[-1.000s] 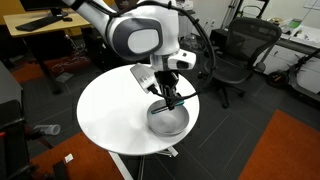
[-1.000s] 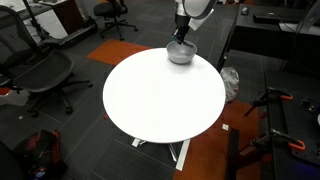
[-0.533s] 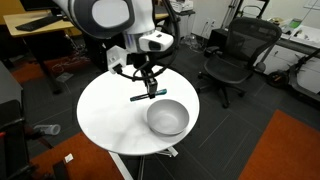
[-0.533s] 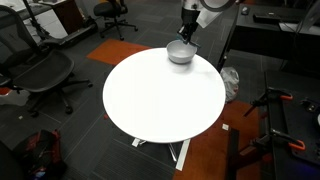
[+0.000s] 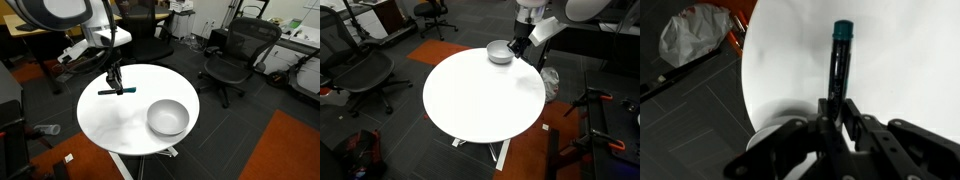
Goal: Take the marker out of the grey bowl and place it on the table
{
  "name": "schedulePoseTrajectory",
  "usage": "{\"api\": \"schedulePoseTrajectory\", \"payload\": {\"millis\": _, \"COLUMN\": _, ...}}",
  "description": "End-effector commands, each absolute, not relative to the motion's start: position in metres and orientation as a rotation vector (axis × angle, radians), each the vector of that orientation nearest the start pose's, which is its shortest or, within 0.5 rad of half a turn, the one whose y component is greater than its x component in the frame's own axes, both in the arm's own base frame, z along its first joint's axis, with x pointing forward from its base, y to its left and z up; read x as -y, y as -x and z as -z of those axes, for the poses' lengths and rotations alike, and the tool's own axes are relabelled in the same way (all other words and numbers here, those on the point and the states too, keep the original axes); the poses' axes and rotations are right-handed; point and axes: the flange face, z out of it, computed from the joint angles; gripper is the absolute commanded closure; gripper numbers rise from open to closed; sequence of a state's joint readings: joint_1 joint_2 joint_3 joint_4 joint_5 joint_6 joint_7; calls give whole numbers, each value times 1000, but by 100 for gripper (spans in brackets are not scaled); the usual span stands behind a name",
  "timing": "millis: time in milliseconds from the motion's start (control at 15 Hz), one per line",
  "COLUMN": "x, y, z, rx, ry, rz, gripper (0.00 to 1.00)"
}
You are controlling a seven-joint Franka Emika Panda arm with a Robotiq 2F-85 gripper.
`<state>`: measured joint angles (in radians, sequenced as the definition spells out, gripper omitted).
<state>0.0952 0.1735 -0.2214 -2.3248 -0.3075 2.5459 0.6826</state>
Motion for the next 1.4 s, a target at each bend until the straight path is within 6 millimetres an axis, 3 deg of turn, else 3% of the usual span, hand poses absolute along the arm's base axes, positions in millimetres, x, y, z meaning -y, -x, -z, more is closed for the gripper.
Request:
{"api": "schedulePoseTrajectory", "payload": {"millis": 0, "x": 57, "y": -502, "z": -259, "rx": -1058, "ry": 3140, "rz": 222, "gripper": 95}}
{"api": "schedulePoseTrajectory", "payload": {"millis": 867, "x": 92, "y": -518, "z": -168, "rx": -1264, "ry": 2987, "rz": 280, "gripper": 95}}
{"api": "schedulePoseTrajectory", "payload": {"millis": 1333, "x": 96, "y": -528, "z": -139, "rx": -1357, "ry": 2923, "rz": 287, "gripper": 95}}
